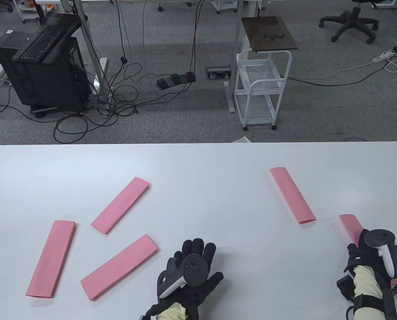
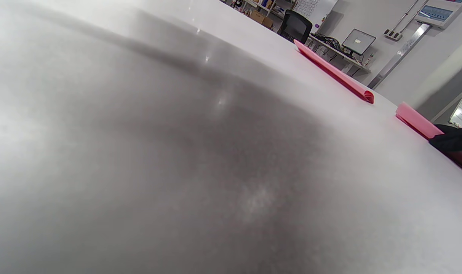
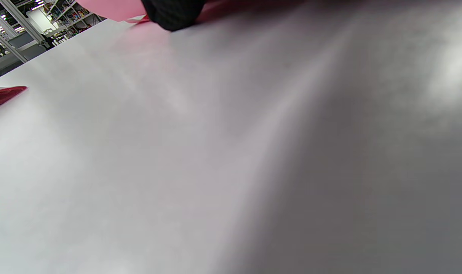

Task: Unfold complexly folded papers and stack

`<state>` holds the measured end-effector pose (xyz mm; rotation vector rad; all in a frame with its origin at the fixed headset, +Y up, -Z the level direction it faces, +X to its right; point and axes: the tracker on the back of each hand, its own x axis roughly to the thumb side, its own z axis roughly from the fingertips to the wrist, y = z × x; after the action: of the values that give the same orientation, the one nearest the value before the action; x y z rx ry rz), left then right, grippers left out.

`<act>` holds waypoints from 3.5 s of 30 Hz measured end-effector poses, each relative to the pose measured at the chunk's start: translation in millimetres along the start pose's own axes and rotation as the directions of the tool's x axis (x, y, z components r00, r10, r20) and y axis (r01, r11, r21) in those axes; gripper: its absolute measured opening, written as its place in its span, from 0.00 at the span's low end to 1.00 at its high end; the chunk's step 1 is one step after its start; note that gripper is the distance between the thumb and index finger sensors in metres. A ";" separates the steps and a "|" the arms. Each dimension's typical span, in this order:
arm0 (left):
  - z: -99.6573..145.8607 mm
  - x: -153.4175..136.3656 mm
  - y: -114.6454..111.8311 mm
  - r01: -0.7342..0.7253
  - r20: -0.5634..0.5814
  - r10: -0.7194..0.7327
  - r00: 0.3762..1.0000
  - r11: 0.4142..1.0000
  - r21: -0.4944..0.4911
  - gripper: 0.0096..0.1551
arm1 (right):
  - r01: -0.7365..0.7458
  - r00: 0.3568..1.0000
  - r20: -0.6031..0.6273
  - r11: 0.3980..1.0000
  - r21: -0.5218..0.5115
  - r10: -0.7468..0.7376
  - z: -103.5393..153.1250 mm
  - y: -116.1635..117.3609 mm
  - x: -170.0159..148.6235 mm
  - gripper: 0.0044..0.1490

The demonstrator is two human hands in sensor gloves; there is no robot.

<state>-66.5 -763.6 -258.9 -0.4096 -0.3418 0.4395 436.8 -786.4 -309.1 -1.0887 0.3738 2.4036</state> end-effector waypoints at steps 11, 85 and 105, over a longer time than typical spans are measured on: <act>-0.1 0.0 0.1 -0.013 0.003 0.013 1.000 1.000 0.000 0.46 | -0.029 1.000 -0.008 0.990 -0.141 0.028 5.2 -4.4 13.2 0.35; 14.9 -70.4 71.6 -0.390 -0.054 0.414 0.909 0.888 0.244 0.20 | 0.515 0.258 0.645 0.667 0.538 -0.719 169.7 74.0 158.3 0.23; 13.4 -66.7 49.0 -0.776 0.099 0.775 0.624 0.601 0.191 0.43 | 0.495 0.291 0.527 0.598 0.631 -0.798 155.8 54.6 172.7 0.23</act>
<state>-145.1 -750.5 -284.6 -0.3248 -0.0916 1.3436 210.9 -713.7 -336.7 0.1133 -0.0081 1.6558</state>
